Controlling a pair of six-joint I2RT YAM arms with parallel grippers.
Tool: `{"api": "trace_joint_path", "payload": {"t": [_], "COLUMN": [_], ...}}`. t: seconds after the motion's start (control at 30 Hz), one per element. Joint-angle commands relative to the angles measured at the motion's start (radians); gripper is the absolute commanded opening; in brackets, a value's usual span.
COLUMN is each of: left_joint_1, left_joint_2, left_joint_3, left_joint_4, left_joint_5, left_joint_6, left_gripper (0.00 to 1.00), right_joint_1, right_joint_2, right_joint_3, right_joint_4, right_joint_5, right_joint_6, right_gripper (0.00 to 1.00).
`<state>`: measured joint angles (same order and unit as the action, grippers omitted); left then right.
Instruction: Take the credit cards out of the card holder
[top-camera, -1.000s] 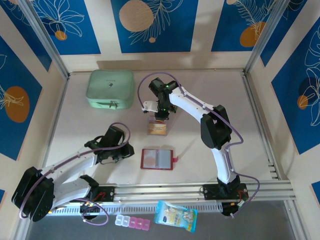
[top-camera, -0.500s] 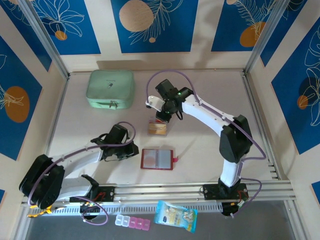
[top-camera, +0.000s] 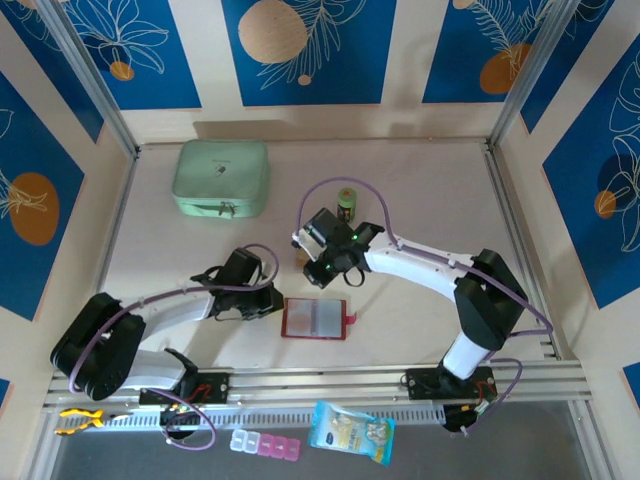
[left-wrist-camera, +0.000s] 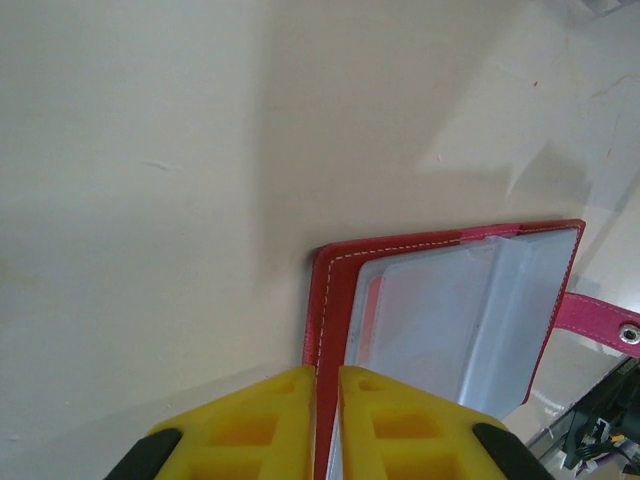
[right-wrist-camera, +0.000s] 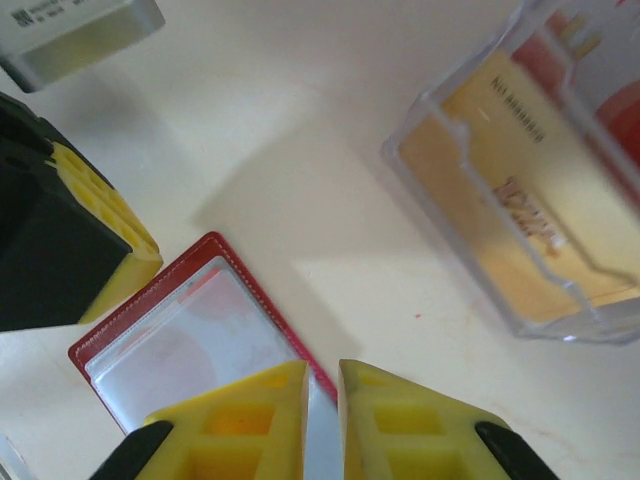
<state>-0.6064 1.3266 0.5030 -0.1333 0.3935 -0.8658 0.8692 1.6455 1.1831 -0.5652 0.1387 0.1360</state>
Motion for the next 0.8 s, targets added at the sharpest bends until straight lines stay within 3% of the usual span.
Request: {"api": "trace_joint_path", "payload": {"t": [0.0, 0.37, 0.6, 0.77], "left_joint_1": [-0.022, -0.055, -0.090, -0.108], "left_joint_2": [0.010, -0.015, -0.006, 0.001], "left_joint_3": [0.012, -0.006, -0.005, -0.014], "left_joint_4": [0.012, -0.019, -0.010, -0.004], "left_joint_5": [0.021, 0.001, -0.022, -0.033], "left_joint_6": [-0.015, -0.035, -0.058, -0.071], "left_gripper": [0.13, 0.13, 0.13, 0.13], "right_joint_1": [0.025, 0.059, 0.048, 0.051], "right_joint_2": [-0.038, -0.087, -0.031, -0.016], "right_joint_3": [-0.032, -0.092, -0.075, -0.104], "right_joint_4": [0.042, 0.013, -0.067, -0.026], "right_joint_5": [0.045, 0.069, -0.006, -0.078], "right_joint_6": [0.146, 0.361, 0.410, 0.465], "right_gripper": [0.16, 0.18, 0.19, 0.19]}}
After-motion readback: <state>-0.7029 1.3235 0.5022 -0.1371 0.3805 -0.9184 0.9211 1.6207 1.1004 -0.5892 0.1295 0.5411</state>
